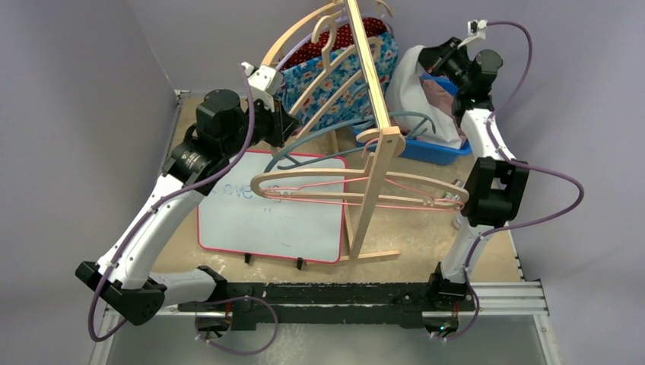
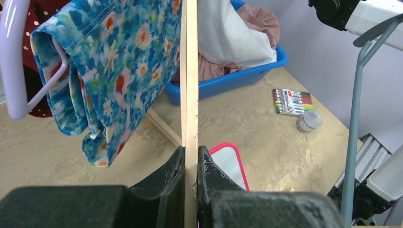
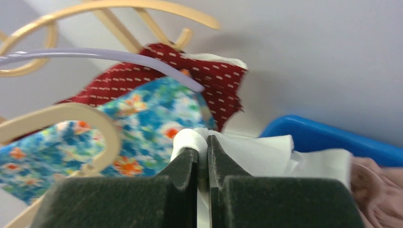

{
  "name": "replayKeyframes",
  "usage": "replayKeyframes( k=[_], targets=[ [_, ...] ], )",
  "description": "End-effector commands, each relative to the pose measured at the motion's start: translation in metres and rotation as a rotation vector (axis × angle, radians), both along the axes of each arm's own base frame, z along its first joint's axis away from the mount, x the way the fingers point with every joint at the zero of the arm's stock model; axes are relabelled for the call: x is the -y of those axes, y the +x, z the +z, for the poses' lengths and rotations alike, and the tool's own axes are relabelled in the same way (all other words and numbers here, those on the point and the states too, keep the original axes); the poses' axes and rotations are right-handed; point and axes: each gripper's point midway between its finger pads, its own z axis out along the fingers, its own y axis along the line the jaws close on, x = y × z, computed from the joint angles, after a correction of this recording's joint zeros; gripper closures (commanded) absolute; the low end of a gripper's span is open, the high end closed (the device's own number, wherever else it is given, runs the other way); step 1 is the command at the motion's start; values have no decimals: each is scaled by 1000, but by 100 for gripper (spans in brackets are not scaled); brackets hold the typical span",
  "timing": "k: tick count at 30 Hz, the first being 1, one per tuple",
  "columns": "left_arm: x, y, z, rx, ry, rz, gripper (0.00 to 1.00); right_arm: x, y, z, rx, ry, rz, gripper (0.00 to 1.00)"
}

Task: Remove the skirt from the hanger
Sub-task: Place the skirt in the bin.

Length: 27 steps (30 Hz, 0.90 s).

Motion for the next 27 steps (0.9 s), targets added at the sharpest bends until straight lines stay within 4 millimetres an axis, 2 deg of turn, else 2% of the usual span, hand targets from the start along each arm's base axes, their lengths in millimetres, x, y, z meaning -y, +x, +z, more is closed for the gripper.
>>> replayKeyframes(
  k=[1, 6, 10, 13, 19, 21, 23, 24, 25, 27],
  targets=[
    [-4, -6, 28, 76, -59, 0, 100, 38, 11, -56, -119, -107, -137, 100],
    [-6, -7, 22, 70, -32, -1, 100, 68, 2, -156, -343, -229, -277, 100],
    [-7, -7, 19, 67, -22, -2, 100, 75, -17, -225, -522, -282, -295, 100],
    [-6, -7, 17, 64, -19, -4, 100, 75, -26, -251, -585, -279, -305, 100],
    [-5, -7, 13, 63, 5, -17, 100, 83, -23, -309, -761, -332, -291, 100],
    [-3, -7, 13, 69, 15, -34, 100, 88, -23, -315, -785, -361, -307, 100],
    [1, -9, 9, 70, 37, -68, 100, 89, -26, -303, -768, -373, -309, 97],
    [3, -9, 6, 65, 52, -85, 100, 90, -26, -293, -746, -381, -321, 83],
    [4, -8, 2, 60, 69, -99, 100, 93, -26, -273, -709, -390, -343, 72],
    [8, -8, -1, 58, 93, -125, 100, 93, -33, -246, -675, -398, -356, 56]
  ],
)
